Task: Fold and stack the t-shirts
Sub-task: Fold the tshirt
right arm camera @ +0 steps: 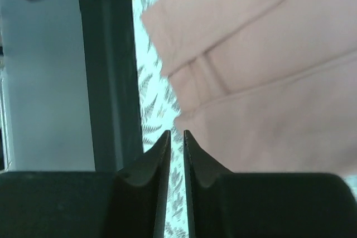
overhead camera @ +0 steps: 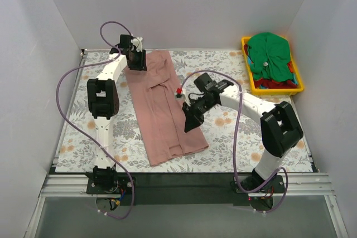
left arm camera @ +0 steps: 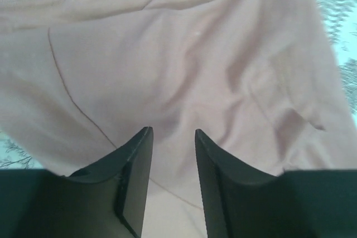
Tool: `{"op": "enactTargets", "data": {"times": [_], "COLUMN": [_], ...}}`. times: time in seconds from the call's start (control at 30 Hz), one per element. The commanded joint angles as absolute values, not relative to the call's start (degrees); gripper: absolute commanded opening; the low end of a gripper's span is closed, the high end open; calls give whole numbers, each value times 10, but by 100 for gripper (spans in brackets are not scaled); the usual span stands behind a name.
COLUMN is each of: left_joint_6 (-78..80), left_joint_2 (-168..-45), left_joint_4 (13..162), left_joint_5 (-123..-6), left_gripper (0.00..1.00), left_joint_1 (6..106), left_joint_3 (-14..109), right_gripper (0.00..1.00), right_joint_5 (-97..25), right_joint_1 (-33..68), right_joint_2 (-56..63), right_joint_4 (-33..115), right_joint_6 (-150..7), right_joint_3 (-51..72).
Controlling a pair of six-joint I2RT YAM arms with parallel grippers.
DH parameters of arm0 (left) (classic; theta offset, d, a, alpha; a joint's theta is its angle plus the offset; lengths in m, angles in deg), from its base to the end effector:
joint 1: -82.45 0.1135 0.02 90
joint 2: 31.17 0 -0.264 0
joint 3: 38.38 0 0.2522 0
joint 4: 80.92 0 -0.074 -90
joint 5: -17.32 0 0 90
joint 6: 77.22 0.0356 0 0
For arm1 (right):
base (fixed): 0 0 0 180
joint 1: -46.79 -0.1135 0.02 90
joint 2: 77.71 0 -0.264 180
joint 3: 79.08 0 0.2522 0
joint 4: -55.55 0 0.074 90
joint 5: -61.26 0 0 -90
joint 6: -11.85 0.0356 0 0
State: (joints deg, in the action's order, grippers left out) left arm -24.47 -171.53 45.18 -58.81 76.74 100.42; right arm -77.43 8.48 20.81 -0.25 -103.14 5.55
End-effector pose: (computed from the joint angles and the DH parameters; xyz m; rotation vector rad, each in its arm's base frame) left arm 0.5334 -0.0619 0.1856 -0.6132 2.5339 -0.5914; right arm 0.2485 0.2304 0.2226 -1.5626 2.1285 1.2375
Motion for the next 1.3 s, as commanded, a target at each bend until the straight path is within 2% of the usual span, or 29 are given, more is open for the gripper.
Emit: {"op": "enactTargets", "data": {"times": [0.0, 0.13, 0.23, 0.4, 0.5, 0.63, 0.73, 0.9, 0.97, 1.27], "left_joint_6": [-238, -250, -262, -285, -304, -313, -314, -319, -322, -335], "left_joint_2": [-1559, -1463, -1439, -1439, -1447, -1455, -1461, -1467, -1469, -1480], "left_joint_4": [480, 538, 563, 582, 589, 587, 582, 570, 566, 558], "left_joint_5": [-541, -547, -557, -556, -546, -539, -540, -542, -540, -537], "left_gripper": [37, 39, 37, 35, 35, 35, 35, 34, 34, 34], "left_joint_1": [767, 767, 767, 774, 786, 798, 803, 806, 807, 807], "left_joint_3": [917, 757, 693, 664, 663, 663, 659, 667, 670, 667], "right_gripper": [22, 20, 19, 16, 13, 10, 8, 5, 2, 1], "right_joint_5": [-810, -732, -675, -610, -574, -537, -547, -544, -540, -470], "right_joint_1": [131, 163, 173, 174, 176, 176, 176, 175, 174, 223], "right_joint_2": [225, 303, 370, 500, 554, 580, 620, 669, 688, 681], "right_joint_4": [21, 53, 101, 165, 232, 361, 411, 492, 497, 501], "right_joint_6": [-1004, -957, -910, -840, -756, -680, -644, -571, -550, -448], "right_joint_3": [139, 232, 321, 513, 559, 538, 565, 542, 535, 437]}}
